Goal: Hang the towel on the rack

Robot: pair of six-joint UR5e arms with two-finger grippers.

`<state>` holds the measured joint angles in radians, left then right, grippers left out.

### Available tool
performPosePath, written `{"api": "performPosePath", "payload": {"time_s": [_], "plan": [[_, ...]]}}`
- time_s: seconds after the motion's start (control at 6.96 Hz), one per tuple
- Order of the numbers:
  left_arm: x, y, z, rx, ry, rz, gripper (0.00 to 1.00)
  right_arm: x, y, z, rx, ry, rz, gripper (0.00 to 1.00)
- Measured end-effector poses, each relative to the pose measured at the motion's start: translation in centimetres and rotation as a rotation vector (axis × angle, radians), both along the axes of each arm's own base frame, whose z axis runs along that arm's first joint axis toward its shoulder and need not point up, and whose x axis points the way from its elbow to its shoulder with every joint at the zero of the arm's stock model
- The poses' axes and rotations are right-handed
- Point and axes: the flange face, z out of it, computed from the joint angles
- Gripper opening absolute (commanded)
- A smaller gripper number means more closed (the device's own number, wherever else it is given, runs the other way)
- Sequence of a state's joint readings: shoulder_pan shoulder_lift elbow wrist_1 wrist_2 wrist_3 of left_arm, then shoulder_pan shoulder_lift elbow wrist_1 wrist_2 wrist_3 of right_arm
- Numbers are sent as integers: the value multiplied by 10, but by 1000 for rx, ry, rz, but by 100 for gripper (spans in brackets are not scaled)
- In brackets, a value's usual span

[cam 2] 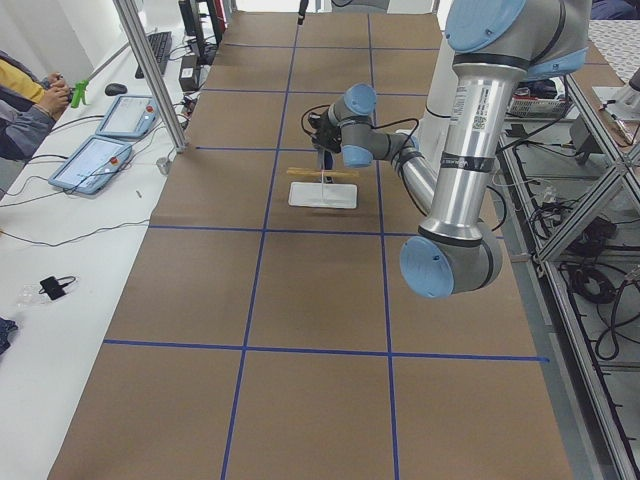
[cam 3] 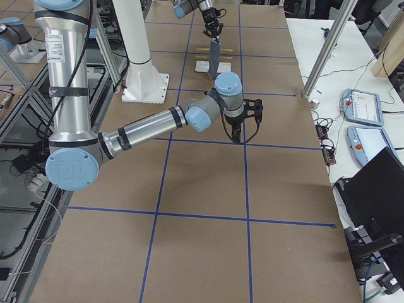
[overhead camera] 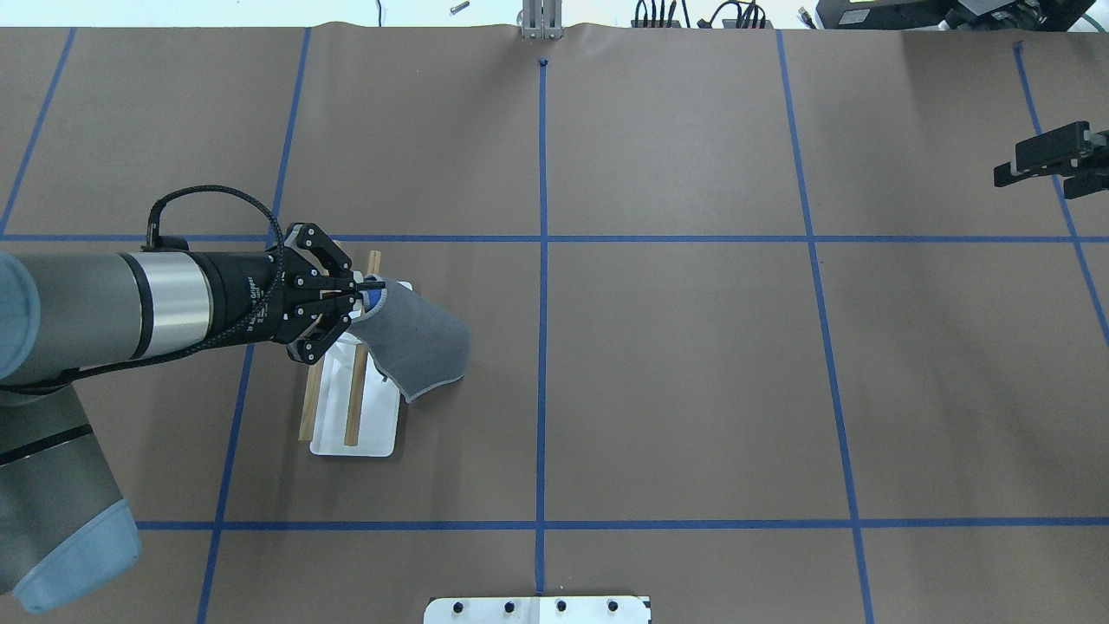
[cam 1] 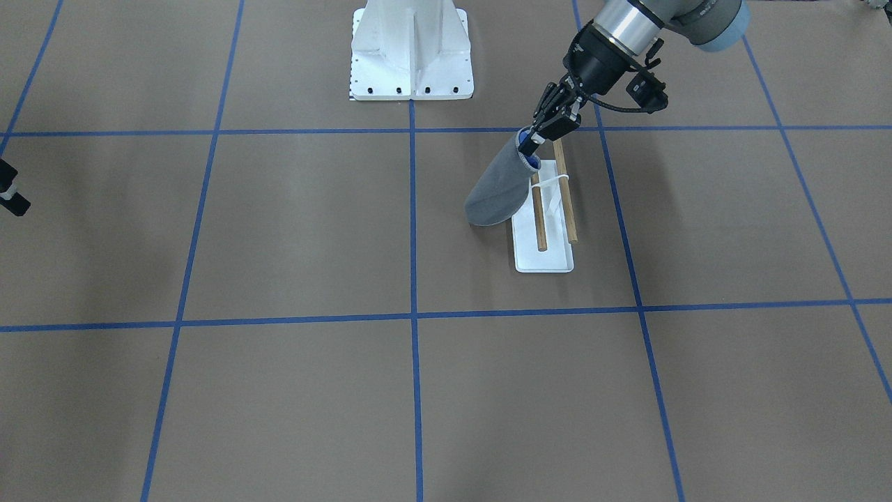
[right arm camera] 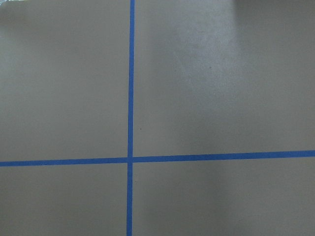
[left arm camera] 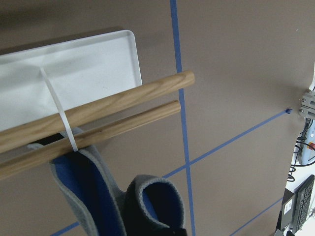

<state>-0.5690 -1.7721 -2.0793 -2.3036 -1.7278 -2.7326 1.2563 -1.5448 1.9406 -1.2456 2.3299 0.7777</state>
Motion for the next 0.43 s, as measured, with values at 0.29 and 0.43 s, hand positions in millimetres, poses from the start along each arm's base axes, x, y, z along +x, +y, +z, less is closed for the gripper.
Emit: {"api": "performPosePath", "payload": {"time_s": [0.29, 0.43], "plan": [[7, 17, -11, -36, 42, -18, 0, 0, 0, 0, -1, 0, 1, 100], [14, 25, -13, -43, 49, -26, 0, 1, 0, 0, -1, 0, 2, 100]]}}
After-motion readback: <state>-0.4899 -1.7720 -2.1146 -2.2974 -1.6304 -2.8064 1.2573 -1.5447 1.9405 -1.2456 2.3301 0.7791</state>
